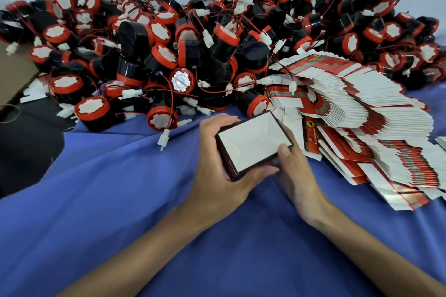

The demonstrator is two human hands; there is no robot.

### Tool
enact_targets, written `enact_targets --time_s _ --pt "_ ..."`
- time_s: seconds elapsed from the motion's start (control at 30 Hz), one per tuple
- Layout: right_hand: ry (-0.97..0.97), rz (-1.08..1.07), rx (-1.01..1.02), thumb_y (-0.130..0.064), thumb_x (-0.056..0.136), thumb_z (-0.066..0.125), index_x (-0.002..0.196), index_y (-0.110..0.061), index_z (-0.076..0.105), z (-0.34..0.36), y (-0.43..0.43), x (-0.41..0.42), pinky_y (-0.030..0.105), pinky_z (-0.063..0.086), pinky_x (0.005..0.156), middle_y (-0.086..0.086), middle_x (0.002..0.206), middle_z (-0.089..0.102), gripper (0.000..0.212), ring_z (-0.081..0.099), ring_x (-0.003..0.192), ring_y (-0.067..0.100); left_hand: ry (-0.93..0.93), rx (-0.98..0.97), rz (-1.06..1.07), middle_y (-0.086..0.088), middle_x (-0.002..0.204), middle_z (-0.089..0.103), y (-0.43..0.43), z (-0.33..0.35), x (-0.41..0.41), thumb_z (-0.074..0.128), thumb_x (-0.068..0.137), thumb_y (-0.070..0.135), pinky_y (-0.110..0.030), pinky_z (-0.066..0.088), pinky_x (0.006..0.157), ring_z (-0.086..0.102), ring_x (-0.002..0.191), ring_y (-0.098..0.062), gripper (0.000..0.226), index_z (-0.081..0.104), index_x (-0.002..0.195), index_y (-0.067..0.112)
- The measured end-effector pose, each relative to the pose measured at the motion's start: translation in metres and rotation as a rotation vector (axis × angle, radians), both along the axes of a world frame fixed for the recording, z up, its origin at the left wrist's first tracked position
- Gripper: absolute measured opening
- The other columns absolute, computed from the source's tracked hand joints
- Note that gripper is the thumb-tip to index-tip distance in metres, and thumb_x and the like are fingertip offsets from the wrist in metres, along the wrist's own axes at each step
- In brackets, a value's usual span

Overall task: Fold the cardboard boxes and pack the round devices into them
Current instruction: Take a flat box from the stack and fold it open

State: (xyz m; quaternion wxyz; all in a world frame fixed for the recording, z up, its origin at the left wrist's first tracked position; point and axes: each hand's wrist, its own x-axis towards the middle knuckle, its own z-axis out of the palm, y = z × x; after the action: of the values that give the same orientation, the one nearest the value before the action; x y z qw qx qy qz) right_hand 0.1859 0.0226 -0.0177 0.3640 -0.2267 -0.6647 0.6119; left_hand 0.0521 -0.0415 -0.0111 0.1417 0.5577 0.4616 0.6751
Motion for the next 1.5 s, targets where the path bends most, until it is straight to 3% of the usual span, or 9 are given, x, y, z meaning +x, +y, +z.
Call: enact_targets --time_s 0.2,0.4,0.6,0.8,0.97,1.07,1.17,1.27,1.5 --pt "0.041 -0.135 0.318 -0.063 0.092 0.041 0.137 -0.047 0.039 0.014 0.001 -0.002 0.021 0.036 0.106 -0.018 0.144 0.044 0.048 0.04 0.134 0.003 0.267 0.08 0.074 0.001 0.124 0.041 0.002 -0.002 -0.002 0.072 0.078 0.027 -0.019 0.045 0.09 0.047 0.119 -0.006 0.046 0.046 0.115 0.017" --pt "0.027 -0.17 0.422 -0.058 0.085 0.058 0.142 -0.032 0.027 0.017 -0.004 -0.004 0.015 0.04 0.098 -0.024 0.141 0.04 0.07 0.043 0.127 -0.002 -0.708 -0.238 -0.071 0.002 0.091 0.068 0.003 0.013 0.002 0.062 0.078 0.051 -0.03 0.052 0.078 0.064 0.088 -0.011 0.037 0.06 0.093 0.017" --pt "-0.177 -0.346 0.473 -0.016 0.065 0.087 0.108 -0.026 0.055 0.05 0.03 -0.003 0.016 0.048 0.082 -0.014 0.111 0.059 0.054 0.057 0.103 -0.002 -0.172 -0.448 -0.107 0.017 0.073 0.064 0.009 0.017 -0.029 0.061 0.087 0.037 -0.013 0.041 0.067 0.055 0.069 0.003 0.017 0.06 0.081 0.021" --pt "-0.545 0.042 1.243 0.013 0.067 0.073 0.087 -0.001 0.074 0.094 0.063 -0.024 0.033 0.05 0.065 0.009 0.076 0.071 0.024 0.066 0.069 0.022 0.048 -0.55 -0.27 0.008 0.124 0.058 0.013 0.019 -0.056 0.078 0.076 0.042 -0.019 0.047 0.092 0.056 0.112 -0.001 0.068 0.041 0.132 0.034" --pt "-0.273 0.453 0.374 0.004 0.084 0.059 0.123 -0.003 0.057 0.102 0.069 -0.048 0.032 0.054 0.084 0.018 0.092 0.073 0.04 0.07 0.089 0.03 0.283 -0.513 -0.243 0.017 0.118 0.063 0.01 0.011 -0.068 0.082 0.067 0.036 -0.013 0.046 0.091 0.058 0.111 0.003 0.067 0.05 0.125 0.033" --pt "-0.071 0.16 0.032 -0.022 0.094 0.049 0.116 -0.006 0.06 0.101 0.103 -0.052 0.041 0.052 0.095 0.011 0.101 0.072 0.029 0.068 0.1 0.029 0.287 -0.515 -0.167 0.018 0.114 0.061 0.011 0.003 -0.079 0.085 0.07 0.022 -0.007 0.043 0.086 0.058 0.105 0.009 0.057 0.05 0.114 0.033" --pt "-0.581 -0.223 0.466 -0.021 0.092 0.062 0.123 -0.011 0.059 0.087 0.134 -0.066 0.039 0.045 0.102 0.006 0.117 0.063 0.032 0.06 0.11 0.02 0.29 -0.551 -0.1 0.023 0.113 0.054 0.014 -0.002 -0.088 0.082 0.072 0.02 -0.001 0.039 0.08 0.051 0.101 0.019 0.06 0.042 0.115 0.035" --pt "-1.082 -0.164 0.829 -0.029 0.089 0.063 0.144 -0.015 0.04 0.059 0.136 -0.08 0.041 0.039 0.101 0.02 0.134 0.043 0.062 0.046 0.122 0.036 0.224 -0.586 -0.099 0.026 0.114 0.05 0.015 -0.003 -0.088 0.069 0.059 0.041 -0.003 0.039 0.081 0.047 0.103 0.021 0.068 0.034 0.117 0.041" --pt "-1.197 -0.391 1.021 -0.035 0.087 0.047 0.139 -0.013 0.034 0.044 0.107 -0.087 0.051 0.035 0.093 0.018 0.129 0.037 0.058 0.043 0.115 0.04 0.219 -0.505 -0.008 0.038 0.126 0.045 0.018 -0.007 -0.083 0.075 0.058 0.06 -0.025 0.044 0.1 0.046 0.121 0.01 0.096 0.028 0.138 0.037"
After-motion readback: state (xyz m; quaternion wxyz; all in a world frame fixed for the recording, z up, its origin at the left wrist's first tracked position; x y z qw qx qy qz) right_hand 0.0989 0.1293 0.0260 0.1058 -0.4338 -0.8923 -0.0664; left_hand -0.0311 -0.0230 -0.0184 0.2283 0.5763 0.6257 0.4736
